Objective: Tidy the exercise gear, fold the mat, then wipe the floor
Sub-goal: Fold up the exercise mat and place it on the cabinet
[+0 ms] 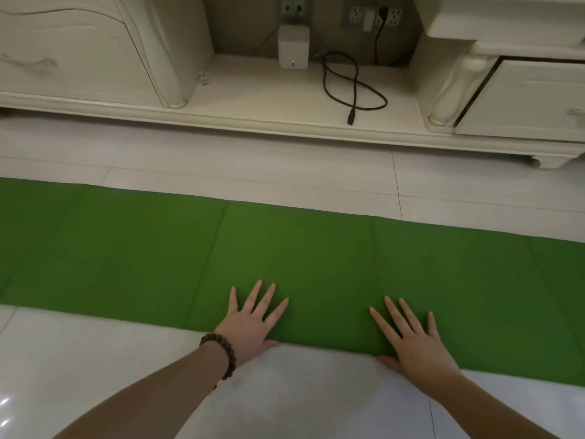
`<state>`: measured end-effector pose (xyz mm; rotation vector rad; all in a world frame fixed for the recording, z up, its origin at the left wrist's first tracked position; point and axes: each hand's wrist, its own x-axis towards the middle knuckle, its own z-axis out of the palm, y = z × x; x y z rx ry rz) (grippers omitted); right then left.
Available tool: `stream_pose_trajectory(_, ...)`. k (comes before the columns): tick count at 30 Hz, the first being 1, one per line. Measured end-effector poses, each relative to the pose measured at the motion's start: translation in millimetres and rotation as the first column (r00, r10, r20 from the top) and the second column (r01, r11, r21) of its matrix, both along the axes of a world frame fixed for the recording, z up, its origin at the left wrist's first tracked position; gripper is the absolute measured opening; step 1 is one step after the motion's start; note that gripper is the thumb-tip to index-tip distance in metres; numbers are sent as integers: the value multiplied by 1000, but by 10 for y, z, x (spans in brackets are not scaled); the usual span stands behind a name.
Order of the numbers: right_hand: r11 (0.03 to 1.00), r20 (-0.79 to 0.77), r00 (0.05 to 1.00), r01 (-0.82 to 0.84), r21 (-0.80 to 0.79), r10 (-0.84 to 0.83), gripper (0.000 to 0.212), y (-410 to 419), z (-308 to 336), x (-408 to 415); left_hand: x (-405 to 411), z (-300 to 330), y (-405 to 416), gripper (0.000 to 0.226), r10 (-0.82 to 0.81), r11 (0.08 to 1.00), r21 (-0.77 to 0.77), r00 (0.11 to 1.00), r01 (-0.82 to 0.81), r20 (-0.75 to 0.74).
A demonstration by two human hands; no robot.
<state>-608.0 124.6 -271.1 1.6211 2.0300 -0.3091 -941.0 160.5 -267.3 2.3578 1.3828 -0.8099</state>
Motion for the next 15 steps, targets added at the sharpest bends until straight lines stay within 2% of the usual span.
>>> stream_pose_trajectory(2,1000,-5,1000,17,22,-17,128,-6,16,-22,7,39,17,74,-22,1000,-10,1000,22,-22)
stream_pose_trajectory(3,999,5,1000,22,27,-22,139,-4,23,-41,0,55,25,82,-9,1000,-20,1000,9,-27)
stream_pose_trajectory(4,999,11,1000,8,43,-8,141,7,51,-69,-8,74,36,90,7,1000,-22,1000,-8,-24)
stream_pose_trajectory(6,996,-44,999,33,80,-30,126,33,77,-117,-30,124,82,100,37,999,-16,999,-37,-24)
stream_pose_trajectory(8,999,-16,999,30,20,-30,108,132,134,-194,-68,162,160,103,90,996,-8,995,-91,-29)
stream_pose_trajectory(13,995,-92,991,100,13,-99,104,579,251,-505,-275,277,453,105,330,944,21,943,-330,-38)
stream_pose_trajectory(15,985,-109,980,161,-58,-166,94,675,241,-595,-333,264,503,91,445,894,-32,895,-446,-33)
